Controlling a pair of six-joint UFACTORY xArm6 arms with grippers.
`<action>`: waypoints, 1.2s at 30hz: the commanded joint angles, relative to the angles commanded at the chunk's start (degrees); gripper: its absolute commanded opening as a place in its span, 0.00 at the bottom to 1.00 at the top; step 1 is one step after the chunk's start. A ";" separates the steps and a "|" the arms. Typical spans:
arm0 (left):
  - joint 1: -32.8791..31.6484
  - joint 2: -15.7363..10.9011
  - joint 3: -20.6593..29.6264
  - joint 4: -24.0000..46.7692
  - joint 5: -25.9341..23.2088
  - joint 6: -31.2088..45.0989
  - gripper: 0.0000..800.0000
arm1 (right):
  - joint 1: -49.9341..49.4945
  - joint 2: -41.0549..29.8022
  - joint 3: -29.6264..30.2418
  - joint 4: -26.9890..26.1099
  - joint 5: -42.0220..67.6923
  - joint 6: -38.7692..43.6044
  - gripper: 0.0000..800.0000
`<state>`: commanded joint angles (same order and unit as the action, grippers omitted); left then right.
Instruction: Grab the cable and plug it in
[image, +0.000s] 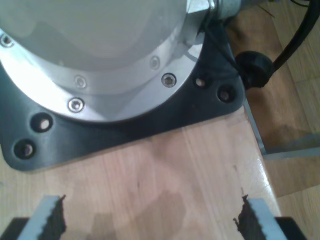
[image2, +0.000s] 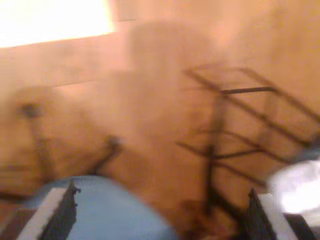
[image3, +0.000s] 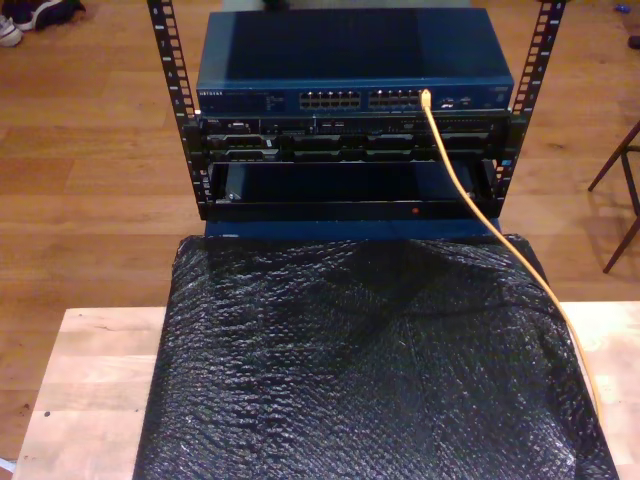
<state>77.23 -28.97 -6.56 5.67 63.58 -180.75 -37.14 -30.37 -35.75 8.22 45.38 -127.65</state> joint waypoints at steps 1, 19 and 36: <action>0.00 0.00 -0.09 0.00 0.00 0.00 1.00 | -1.76 -1.49 1.23 0.00 1.14 -1.76 1.00; 0.00 0.00 0.00 0.00 0.00 0.00 1.00 | -31.47 -14.51 16.79 -0.18 16.35 -40.88 1.00; 0.00 0.00 -0.09 0.00 0.00 0.00 1.00 | -45.71 -19.87 30.51 -0.18 14.86 -58.90 1.00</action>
<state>77.23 -28.97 -6.65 5.67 63.58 -180.75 -82.86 -50.24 -5.24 8.04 60.24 -186.55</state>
